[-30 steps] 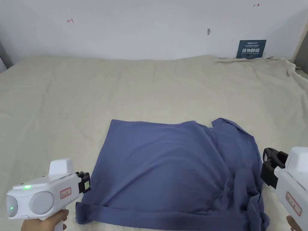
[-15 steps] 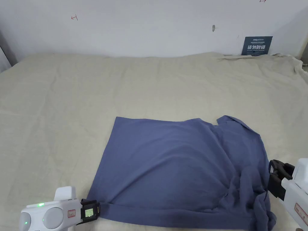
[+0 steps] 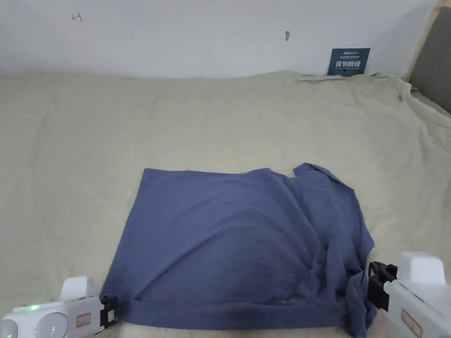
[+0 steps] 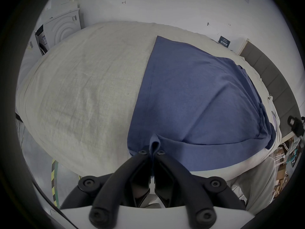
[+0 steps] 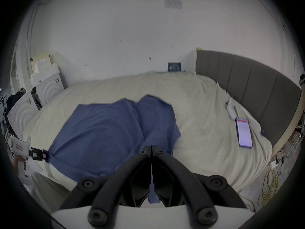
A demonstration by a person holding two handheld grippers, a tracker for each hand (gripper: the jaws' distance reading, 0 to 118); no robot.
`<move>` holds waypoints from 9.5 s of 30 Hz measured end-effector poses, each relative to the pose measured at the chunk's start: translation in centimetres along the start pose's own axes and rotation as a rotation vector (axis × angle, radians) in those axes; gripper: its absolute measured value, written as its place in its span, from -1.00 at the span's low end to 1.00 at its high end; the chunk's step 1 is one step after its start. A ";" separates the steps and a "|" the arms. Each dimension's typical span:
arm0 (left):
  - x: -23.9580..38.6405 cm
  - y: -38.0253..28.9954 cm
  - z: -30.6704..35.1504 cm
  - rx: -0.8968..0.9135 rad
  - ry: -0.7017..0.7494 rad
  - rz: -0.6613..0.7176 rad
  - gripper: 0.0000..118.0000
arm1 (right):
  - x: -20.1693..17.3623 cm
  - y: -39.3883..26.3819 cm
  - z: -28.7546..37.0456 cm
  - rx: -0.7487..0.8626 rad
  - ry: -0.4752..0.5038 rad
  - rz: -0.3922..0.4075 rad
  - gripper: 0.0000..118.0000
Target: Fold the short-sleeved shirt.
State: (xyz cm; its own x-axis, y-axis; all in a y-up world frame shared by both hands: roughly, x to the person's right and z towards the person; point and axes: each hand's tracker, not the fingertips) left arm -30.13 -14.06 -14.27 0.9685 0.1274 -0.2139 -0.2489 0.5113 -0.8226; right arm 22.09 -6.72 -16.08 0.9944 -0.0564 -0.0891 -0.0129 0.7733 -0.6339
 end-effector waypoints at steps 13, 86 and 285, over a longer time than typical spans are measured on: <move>-0.5 0.3 0.8 0.025 -0.010 0.007 -1.00 | -0.1 -6.1 -4.7 -0.229 -0.014 -0.013 0.44; 3.2 16.8 -2.3 0.209 0.076 -0.054 0.84 | 2.8 11.3 -7.6 0.054 -0.070 -0.088 0.65; 4.9 26.6 -8.8 0.073 -0.030 -0.230 -1.00 | 3.5 15.1 -25.1 -0.143 -0.064 0.089 0.71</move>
State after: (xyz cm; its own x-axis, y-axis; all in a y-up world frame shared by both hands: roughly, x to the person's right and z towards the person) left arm -32.02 -7.34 -41.81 0.9996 0.0253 -0.0087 -0.0219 0.5896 -0.8074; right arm 22.78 -11.10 -45.25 0.9932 0.0523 -0.1040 -0.1119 0.6754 -0.7289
